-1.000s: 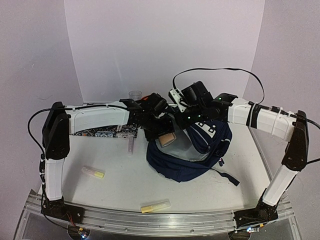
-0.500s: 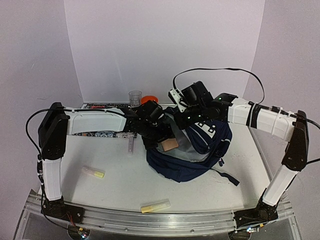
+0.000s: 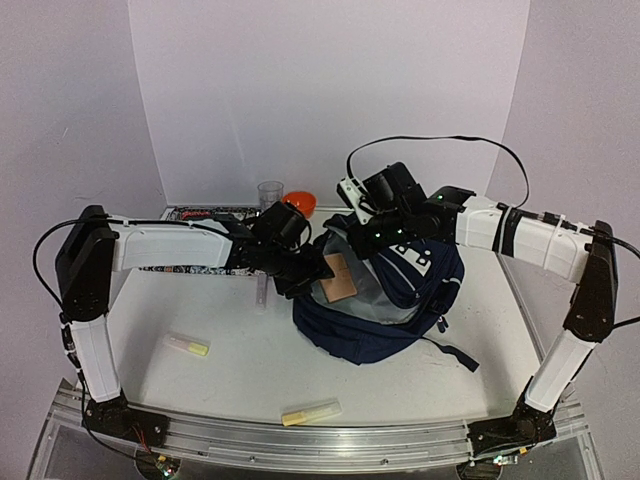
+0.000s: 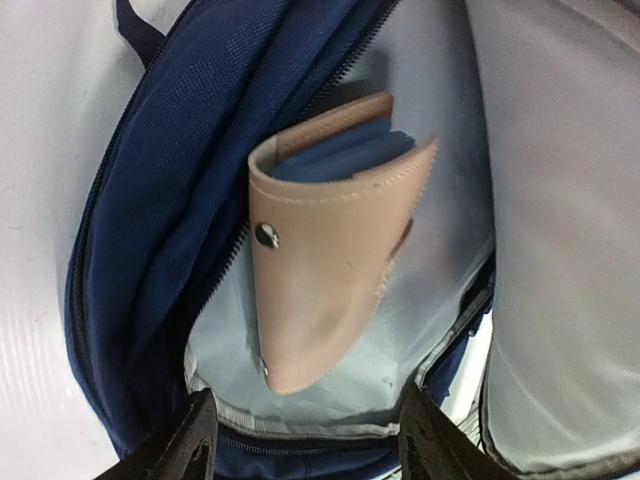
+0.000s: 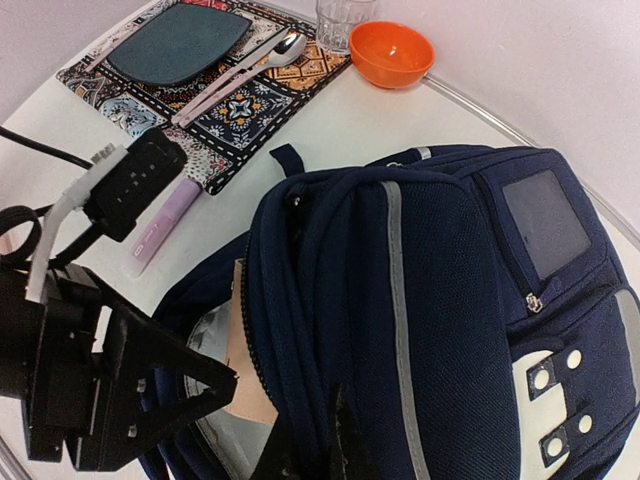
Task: Pack the student bag
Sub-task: Move the card case to the second largest pocket of the bag.
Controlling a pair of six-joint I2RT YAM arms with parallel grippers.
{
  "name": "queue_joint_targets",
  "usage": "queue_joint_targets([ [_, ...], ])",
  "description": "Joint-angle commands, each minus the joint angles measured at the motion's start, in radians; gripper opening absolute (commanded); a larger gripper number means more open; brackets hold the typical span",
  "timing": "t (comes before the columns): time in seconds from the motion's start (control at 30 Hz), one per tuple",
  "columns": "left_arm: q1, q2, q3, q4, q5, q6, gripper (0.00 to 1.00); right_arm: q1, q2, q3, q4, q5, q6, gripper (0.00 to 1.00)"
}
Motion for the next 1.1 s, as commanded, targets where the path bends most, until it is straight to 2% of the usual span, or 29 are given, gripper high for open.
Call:
queue_joint_targets([
  [0.0, 0.013, 0.037, 0.018, 0.070, 0.011, -0.001, 0.60, 0.007, -0.061, 0.044, 0.061, -0.070, 0.044, 0.00],
  [0.1, 0.023, 0.078, 0.033, 0.082, 0.016, 0.005, 0.55, 0.008, -0.061, 0.040, 0.065, -0.092, 0.050, 0.00],
  [0.2, 0.030, 0.129, 0.080, 0.116, 0.059, 0.008, 0.44, 0.008, -0.062, 0.039, 0.066, -0.108, 0.053, 0.00],
  [0.4, 0.028, 0.193, 0.155, 0.320, 0.189, -0.038, 0.24, 0.009, -0.072, 0.043, 0.066, -0.140, 0.054, 0.00],
  [0.53, 0.024, 0.221, 0.173, 0.466, 0.223, -0.098, 0.21, 0.008, -0.066, 0.050, 0.066, -0.174, 0.056, 0.00],
  [0.67, 0.006, 0.260, 0.215, 0.490, 0.209, -0.099, 0.24, 0.012, -0.051, 0.066, 0.066, -0.213, 0.061, 0.00],
  [0.73, 0.000, 0.257, 0.214, 0.492, 0.206, -0.089, 0.29, 0.017, -0.047, 0.072, 0.066, -0.226, 0.061, 0.00],
  [1.07, -0.001, 0.000, -0.097, 0.484, 0.096, -0.014, 0.71, 0.032, -0.045, 0.042, 0.065, -0.234, 0.042, 0.00],
])
